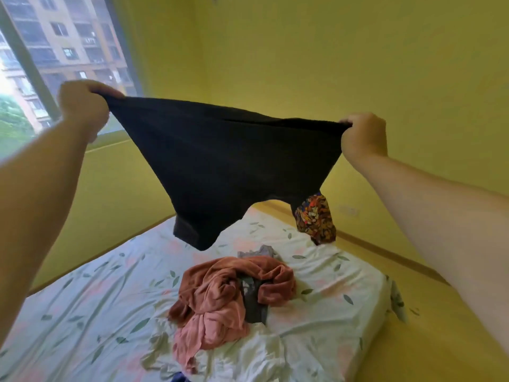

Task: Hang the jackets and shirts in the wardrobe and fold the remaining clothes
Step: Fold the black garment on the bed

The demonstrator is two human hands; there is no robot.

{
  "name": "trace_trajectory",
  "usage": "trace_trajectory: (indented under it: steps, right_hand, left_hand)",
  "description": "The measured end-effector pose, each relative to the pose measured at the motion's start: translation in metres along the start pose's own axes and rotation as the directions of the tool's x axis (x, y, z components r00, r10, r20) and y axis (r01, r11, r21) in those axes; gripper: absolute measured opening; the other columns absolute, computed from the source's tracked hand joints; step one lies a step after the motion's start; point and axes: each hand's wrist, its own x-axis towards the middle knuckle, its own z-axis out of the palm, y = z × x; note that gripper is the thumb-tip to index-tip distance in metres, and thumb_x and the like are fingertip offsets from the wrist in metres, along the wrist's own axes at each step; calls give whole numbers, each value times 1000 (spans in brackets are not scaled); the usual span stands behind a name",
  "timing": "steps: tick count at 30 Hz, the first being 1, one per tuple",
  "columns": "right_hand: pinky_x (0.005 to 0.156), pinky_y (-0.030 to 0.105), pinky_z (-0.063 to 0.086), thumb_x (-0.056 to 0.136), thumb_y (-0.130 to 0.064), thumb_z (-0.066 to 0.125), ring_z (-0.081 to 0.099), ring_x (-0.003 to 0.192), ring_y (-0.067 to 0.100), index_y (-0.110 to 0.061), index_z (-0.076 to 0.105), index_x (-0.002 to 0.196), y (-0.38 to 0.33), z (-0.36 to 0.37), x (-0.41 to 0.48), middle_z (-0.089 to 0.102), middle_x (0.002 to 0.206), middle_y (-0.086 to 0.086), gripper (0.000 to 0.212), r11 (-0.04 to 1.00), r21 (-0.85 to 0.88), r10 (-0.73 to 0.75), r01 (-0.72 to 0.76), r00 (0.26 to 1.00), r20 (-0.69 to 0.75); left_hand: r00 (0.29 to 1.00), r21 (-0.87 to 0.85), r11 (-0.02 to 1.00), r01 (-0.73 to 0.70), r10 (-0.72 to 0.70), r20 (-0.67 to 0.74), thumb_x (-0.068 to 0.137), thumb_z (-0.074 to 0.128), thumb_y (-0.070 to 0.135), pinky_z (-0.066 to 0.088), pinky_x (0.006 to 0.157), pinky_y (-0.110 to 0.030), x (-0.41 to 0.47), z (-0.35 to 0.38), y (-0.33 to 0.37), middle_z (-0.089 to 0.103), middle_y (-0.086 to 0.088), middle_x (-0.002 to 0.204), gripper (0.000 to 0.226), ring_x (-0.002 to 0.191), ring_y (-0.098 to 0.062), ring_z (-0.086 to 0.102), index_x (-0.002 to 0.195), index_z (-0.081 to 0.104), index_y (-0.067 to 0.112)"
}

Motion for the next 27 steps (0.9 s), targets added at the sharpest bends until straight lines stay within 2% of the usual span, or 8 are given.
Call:
trace_trajectory:
  steps: [4, 7, 11, 13, 16, 18, 22, 27]
  right_hand:
    - [73, 29, 46, 83, 9, 42, 64, 90, 35, -7, 76, 108, -14, 48, -82, 70, 106, 21, 45, 992, -50, 124, -117, 975, 183]
    - [75, 33, 49, 85, 4, 46, 66, 93, 38, -9, 76, 98, -10, 90, -154, 70, 105, 22, 35, 963, -203, 241, -174, 896, 373]
    - [67, 31, 46, 92, -3, 49, 63, 83, 33, -5, 67, 100, 9, 132, -255, 69, 106, 19, 20, 870, -487, 388, -77, 716, 580]
    - [73, 33, 48, 93, -4, 49, 67, 100, 35, -2, 67, 112, 21, 146, -301, 68, 116, 18, 25, 806, -581, 413, 118, 591, 693]
    - [64, 30, 47, 93, -4, 50, 69, 98, 30, -5, 65, 95, 25, 154, -362, 70, 109, 12, 15, 704, -574, 463, 418, 343, 817]
    - [67, 30, 48, 95, -7, 48, 69, 102, 27, -8, 62, 97, 28, 156, -398, 69, 108, 9, 14, 666, -507, 463, 547, 230, 856]
    - [86, 33, 54, 95, -10, 52, 64, 112, 30, -5, 62, 119, 40, 158, -458, 64, 123, 12, 27, 656, -449, 475, 607, 130, 870]
    - [89, 33, 50, 102, -15, 44, 57, 109, 30, -5, 47, 139, 46, 148, -506, 54, 135, 14, 38, 611, -333, 546, 718, -78, 834]
  left_hand:
    - [968, -15, 972, 236, -234, 89, 69, 35, -10, 54, 67, -23, -64, -47, -108, 70, 10, 62, 63, 77, -18, 66, 57, 75, 36]
    - [901, 52, 924, 378, -380, 209, 75, 34, -19, 56, 83, -35, -135, -66, -195, 68, 4, 64, 57, 81, -27, 66, 66, 72, 23]
    - [762, 403, 786, 470, -591, 264, 80, 32, -18, 52, 77, -37, -246, -84, -300, 72, -5, 85, 64, 77, -31, 64, 64, 77, 25]
    - [699, 540, 734, 412, -635, 330, 84, 34, -16, 51, 80, -36, -300, -93, -342, 69, -9, 102, 60, 86, -32, 64, 69, 78, 22]
    - [610, 684, 677, 271, -671, 422, 86, 38, -12, 50, 78, -31, -366, -110, -381, 67, -7, 106, 54, 83, -26, 62, 72, 78, 22]
    - [526, 742, 651, 163, -693, 493, 89, 44, -11, 51, 83, -32, -397, -119, -397, 65, -10, 112, 46, 88, -31, 63, 80, 78, 18]
    - [391, 786, 618, -2, -723, 569, 90, 53, -8, 51, 95, -33, -447, -139, -416, 63, -11, 122, 38, 105, -33, 64, 110, 77, 14]
    - [265, 757, 589, -283, -710, 652, 88, 51, -1, 50, 85, -28, -496, -170, -422, 64, -5, 111, 36, 85, -23, 51, 105, 71, 23]
